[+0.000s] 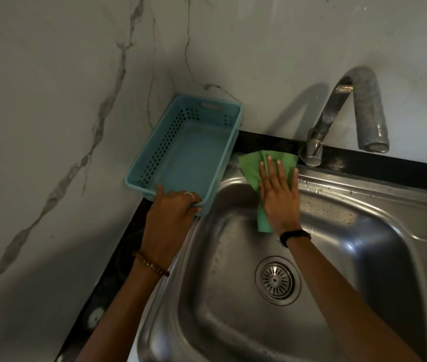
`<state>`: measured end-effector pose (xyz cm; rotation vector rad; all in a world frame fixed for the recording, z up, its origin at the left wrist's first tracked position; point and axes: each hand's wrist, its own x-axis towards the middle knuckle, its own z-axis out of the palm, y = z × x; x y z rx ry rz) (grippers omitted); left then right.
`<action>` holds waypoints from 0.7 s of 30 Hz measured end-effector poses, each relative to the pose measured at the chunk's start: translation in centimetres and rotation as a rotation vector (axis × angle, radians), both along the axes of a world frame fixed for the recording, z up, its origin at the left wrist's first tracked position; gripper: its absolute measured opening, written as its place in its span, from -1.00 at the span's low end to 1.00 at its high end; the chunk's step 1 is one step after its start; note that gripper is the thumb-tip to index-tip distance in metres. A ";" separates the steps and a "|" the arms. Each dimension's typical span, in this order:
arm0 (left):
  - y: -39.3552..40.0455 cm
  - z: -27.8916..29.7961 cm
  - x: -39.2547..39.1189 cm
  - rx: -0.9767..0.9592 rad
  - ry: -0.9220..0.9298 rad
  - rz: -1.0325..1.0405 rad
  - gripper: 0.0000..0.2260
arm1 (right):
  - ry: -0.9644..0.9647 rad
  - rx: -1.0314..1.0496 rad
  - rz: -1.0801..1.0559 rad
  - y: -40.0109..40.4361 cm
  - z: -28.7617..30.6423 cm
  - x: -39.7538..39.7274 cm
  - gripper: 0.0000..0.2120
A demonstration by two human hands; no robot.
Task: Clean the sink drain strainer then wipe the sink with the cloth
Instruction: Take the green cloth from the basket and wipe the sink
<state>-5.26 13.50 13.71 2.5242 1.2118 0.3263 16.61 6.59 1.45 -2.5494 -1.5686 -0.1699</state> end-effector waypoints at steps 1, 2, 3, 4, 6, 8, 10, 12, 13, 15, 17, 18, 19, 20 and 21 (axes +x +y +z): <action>-0.1 -0.3 -0.1 0.001 -0.006 0.006 -0.88 | -0.002 -0.005 -0.028 -1.3 0.0 0.6 -0.45; -0.1 -0.5 -0.2 0.000 -0.032 0.013 -0.88 | 0.000 -0.023 -0.059 -2.5 0.1 1.0 -0.44; -0.1 -0.7 -0.2 0.001 -0.067 0.018 -0.89 | 0.009 -0.045 -0.084 -3.2 0.0 1.2 -0.42; -0.2 -0.8 -0.2 0.002 -0.095 0.020 -0.89 | 0.030 -0.061 -0.098 -3.4 0.0 1.2 -0.41; -0.2 -1.0 -0.4 0.006 -0.128 0.014 -0.88 | 0.077 -0.072 -0.075 -2.6 0.2 0.5 -0.45; -0.4 -1.1 -0.4 0.007 -0.142 0.003 -0.82 | 0.110 -0.074 0.015 -0.4 0.4 -1.3 -0.49; -0.8 -1.1 -0.3 0.008 -0.149 -0.013 -0.71 | 0.134 -0.092 0.114 2.6 0.6 -3.7 -0.52; -1.5 -0.8 0.1 0.031 -0.146 -0.037 -0.60 | 0.136 -0.107 0.175 5.0 0.9 -5.5 -0.53; -1.8 -0.7 0.5 0.073 -0.156 -0.068 -0.56 | 0.139 -0.102 0.185 5.6 1.0 -5.8 -0.54; -2.9 -0.5 1.7 0.154 -0.219 -0.159 -0.54 | 0.120 -0.096 0.184 5.6 0.8 -5.3 -0.53; -4.3 -0.6 3.7 0.157 -0.263 -0.263 -0.54 | 0.088 -0.091 0.166 4.4 0.4 -4.2 -0.49; -5.1 -0.9 4.9 0.135 -0.265 -0.310 -0.52 | 0.084 -0.080 0.146 3.6 0.2 -3.6 -0.48; -5.7 -1.4 6.2 0.106 -0.259 -0.342 -0.50 | 0.084 -0.070 0.120 2.6 0.2 -2.9 -0.47; -6.0 -2.1 7.5 0.062 -0.244 -0.356 -0.49 | 0.080 -0.063 0.091 1.4 0.2 -2.2 -0.46; -6.0 -2.8 8.7 0.011 -0.214 -0.358 -0.47 | 0.066 -0.061 0.059 0.2 0.2 -1.4 -0.45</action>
